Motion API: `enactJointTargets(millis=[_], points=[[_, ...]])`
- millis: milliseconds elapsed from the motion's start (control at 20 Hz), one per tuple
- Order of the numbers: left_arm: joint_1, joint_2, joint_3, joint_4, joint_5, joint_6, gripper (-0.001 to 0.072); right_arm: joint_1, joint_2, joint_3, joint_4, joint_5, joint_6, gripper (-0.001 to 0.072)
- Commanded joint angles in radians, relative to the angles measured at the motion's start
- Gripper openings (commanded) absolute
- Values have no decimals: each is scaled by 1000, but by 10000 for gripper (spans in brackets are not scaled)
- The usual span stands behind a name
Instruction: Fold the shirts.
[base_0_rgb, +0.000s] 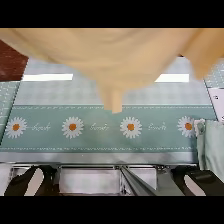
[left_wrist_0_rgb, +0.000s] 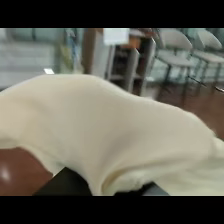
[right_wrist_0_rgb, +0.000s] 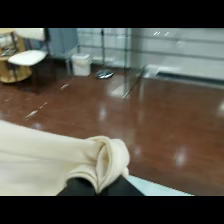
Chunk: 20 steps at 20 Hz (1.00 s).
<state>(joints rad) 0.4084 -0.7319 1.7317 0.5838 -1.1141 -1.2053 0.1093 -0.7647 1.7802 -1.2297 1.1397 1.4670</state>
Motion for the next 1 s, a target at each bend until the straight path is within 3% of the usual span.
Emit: enactJointTargets(millis=[0, 300, 450, 600, 750, 850, 950], points=[[56, 84, 106, 18, 12, -4, 22, -2, 161, 10, -137, 147, 65, 21], [-11, 131, 73, 22, -64, -12, 22, -2, 224, -22, -142, 478, 139, 21], [-14, 106, -80, 12, -66, -12, 22, -2, 224, -219, -116, 539, 174, 21], [-33, 36, -328, 10, -44, -11, 22, -1, 223, -544, -90, 434, 167, 20], [-132, -124, -525, 10, 83, 93, 22, -2, 155, -874, -105, 172, 174, 19], [-229, -309, -546, 15, 125, 172, 22, -2, 30, -970, -105, 13, 174, 19], [-301, -491, -515, 26, 195, 179, 22, -32, -148, -959, -103, -111, 156, 19]])
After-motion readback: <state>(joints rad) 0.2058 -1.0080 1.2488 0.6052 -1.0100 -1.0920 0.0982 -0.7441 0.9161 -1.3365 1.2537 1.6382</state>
